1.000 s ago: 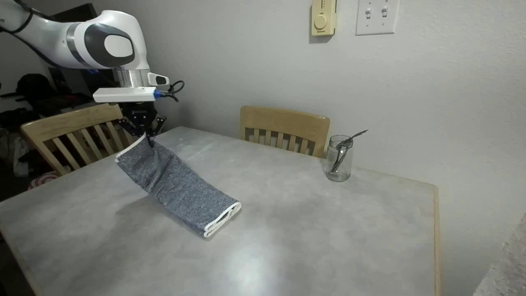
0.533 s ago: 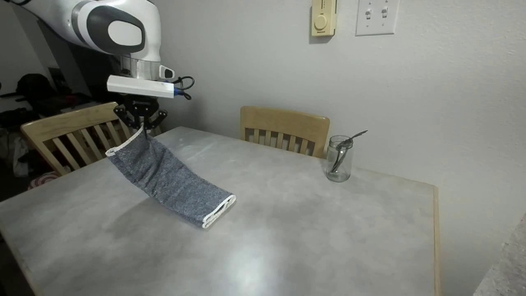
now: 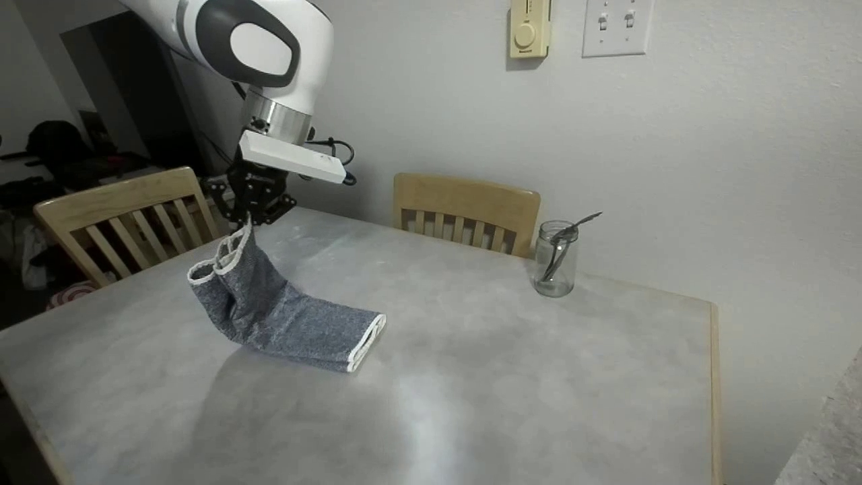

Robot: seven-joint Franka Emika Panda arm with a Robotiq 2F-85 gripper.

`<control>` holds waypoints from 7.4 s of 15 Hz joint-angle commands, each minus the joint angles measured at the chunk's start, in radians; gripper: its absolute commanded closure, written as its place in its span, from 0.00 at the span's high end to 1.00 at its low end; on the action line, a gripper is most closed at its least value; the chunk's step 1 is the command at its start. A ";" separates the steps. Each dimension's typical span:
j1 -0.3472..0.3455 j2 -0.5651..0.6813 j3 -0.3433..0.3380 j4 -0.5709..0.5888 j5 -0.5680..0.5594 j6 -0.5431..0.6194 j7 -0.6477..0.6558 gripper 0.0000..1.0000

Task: Fold up the grey towel on the table.

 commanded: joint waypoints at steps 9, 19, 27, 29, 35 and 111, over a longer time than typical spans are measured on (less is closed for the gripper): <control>-0.029 0.157 -0.082 0.065 0.095 -0.030 -0.001 0.02; -0.004 0.177 -0.095 0.132 0.008 -0.032 0.068 0.02; -0.013 0.191 -0.078 0.201 -0.085 -0.063 -0.088 0.02; -0.019 0.202 -0.078 0.216 -0.085 -0.064 -0.114 0.02; -0.047 0.288 -0.077 0.293 -0.071 -0.070 -0.201 0.02; -0.018 0.171 -0.062 0.040 0.056 0.565 0.413 0.04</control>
